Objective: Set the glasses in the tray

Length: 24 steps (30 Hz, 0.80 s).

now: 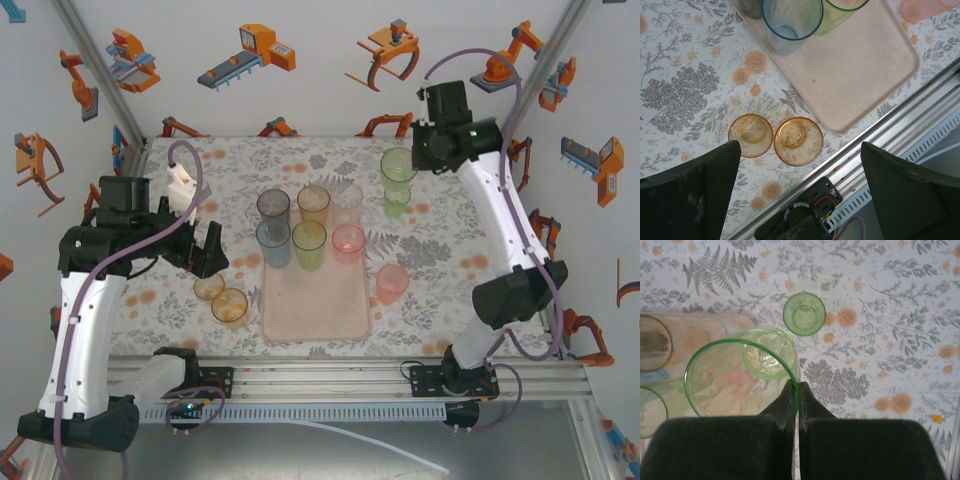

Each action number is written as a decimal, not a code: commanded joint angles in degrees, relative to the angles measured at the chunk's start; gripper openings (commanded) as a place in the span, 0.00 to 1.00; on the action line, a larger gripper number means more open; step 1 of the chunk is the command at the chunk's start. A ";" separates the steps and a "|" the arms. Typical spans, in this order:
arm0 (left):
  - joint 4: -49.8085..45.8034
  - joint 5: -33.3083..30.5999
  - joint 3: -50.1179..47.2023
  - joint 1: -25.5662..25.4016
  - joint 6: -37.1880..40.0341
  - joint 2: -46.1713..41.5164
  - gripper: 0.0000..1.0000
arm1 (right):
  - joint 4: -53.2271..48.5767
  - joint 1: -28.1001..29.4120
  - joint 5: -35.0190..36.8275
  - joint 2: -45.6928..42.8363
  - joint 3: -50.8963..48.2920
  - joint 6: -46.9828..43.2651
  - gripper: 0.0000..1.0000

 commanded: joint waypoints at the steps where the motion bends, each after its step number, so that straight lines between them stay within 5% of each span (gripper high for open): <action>1: 0.89 0.48 -1.00 0.25 -0.93 0.27 0.97 | -0.27 -0.19 1.22 -6.24 -4.27 -0.69 0.00; 11: 2.19 0.49 -0.83 0.28 -1.29 1.30 0.97 | -3.12 3.56 1.62 -16.86 -12.77 0.77 0.00; 24: 3.39 -0.31 -1.70 0.25 -1.51 1.01 0.97 | -5.52 19.92 10.41 -21.03 -14.67 6.02 0.00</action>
